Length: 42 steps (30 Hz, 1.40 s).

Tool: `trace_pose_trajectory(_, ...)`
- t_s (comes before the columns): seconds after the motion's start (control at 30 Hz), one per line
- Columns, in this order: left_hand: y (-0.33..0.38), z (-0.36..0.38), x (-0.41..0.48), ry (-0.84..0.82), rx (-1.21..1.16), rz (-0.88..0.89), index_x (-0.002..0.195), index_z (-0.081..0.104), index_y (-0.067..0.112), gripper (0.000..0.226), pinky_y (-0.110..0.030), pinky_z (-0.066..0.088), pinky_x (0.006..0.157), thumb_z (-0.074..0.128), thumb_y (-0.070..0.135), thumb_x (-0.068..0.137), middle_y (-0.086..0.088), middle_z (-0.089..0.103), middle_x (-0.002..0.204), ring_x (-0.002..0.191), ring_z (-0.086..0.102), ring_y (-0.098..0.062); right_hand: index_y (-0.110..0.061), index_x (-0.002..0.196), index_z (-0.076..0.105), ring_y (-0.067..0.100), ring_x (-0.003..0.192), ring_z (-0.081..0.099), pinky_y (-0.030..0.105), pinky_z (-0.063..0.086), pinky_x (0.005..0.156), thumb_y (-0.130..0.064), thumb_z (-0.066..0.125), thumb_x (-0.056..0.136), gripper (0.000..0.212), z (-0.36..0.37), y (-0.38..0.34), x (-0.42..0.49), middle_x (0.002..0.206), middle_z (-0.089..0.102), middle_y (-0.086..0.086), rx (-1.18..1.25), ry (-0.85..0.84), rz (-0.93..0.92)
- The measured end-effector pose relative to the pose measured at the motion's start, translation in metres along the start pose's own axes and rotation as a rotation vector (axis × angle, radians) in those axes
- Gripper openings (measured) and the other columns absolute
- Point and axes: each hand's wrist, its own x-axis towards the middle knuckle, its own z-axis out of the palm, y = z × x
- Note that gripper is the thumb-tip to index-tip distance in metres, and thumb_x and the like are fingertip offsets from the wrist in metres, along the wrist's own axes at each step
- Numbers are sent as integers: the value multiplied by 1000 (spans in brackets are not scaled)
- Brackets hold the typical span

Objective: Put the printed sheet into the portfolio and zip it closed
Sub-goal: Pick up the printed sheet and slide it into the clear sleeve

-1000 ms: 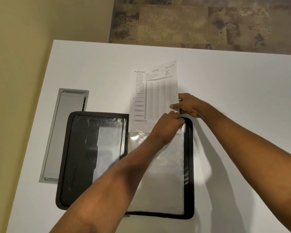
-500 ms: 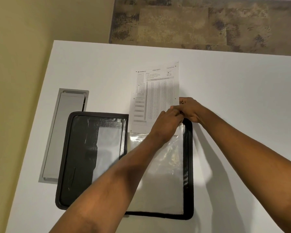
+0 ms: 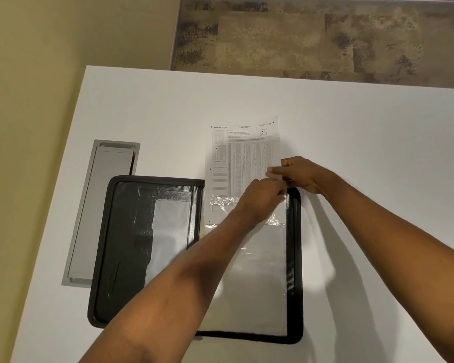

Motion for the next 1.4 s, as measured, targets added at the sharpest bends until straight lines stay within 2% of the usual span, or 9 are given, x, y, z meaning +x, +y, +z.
trace_pose_trajectory(0.1,0,1,1,14,-35,-74,93,68,10,7,-35,40,67,66,17,95,-4,66,84,76,60,-23,-15,63,47,16,62,49,31,52,69,-29,72,96,44,1,-1,10,63,47,0,41,138,-44)
trace_pose_trajectory(0.2,0,0,3,23,-71,-137,90,68,10,8,-35,43,66,66,16,94,-4,67,82,74,61,-23,-9,75,61,19,71,53,36,54,77,-13,72,94,22,-1,0,16,73,55,5,61,227,-83)
trace_pose_trajectory(0.37,1,4,5,8,-160,-195,84,73,10,14,-39,53,67,62,9,93,-3,71,79,71,64,-21,-7,67,57,20,63,59,39,62,82,0,75,89,30,-11,6,10,60,58,5,16,108,-75)
trace_pose_trajectory(0.53,1,9,4,11,-308,-236,96,76,11,16,-33,57,70,63,3,90,-4,74,83,76,70,-21,7,84,68,32,83,76,37,63,89,5,77,85,9,-19,8,0,82,74,20,-134,-23,-17)
trace_pose_trajectory(0.63,0,8,5,-7,-324,-221,93,78,11,18,-29,55,70,64,1,87,-3,75,83,75,69,-18,-9,73,75,22,82,77,32,63,85,5,76,87,20,-19,-2,-3,80,78,6,-169,-75,17)
trace_pose_trajectory(0.77,-1,9,4,-36,-334,-211,91,75,13,17,-39,60,74,65,1,84,0,75,81,76,70,-17,-5,81,61,41,107,72,52,60,94,-15,77,92,21,-13,-11,19,113,73,26,18,160,-35)
trace_pose_trajectory(0.87,0,8,5,-10,-326,-203,89,75,12,15,-38,59,71,63,3,86,1,74,78,73,69,-16,-10,84,66,33,104,73,45,62,92,-4,69,95,13,-9,-20,25,118,74,16,78,287,-96)
trace_pose_trajectory(1.13,1,4,10,92,-357,-199,87,73,12,13,-35,56,68,64,2,87,6,69,72,69,68,-15,-6,125,67,33,103,75,45,63,90,2,68,93,33,-14,-17,9,114,76,15,-89,73,-111)
trace_pose_trajectory(1.4,6,3,4,79,-351,-201,97,76,13,13,-36,59,75,68,5,91,-1,76,84,78,70,-16,0,104,72,30,94,76,43,61,93,-3,83,83,24,-16,-12,7,94,78,15,-287,-67,-26)
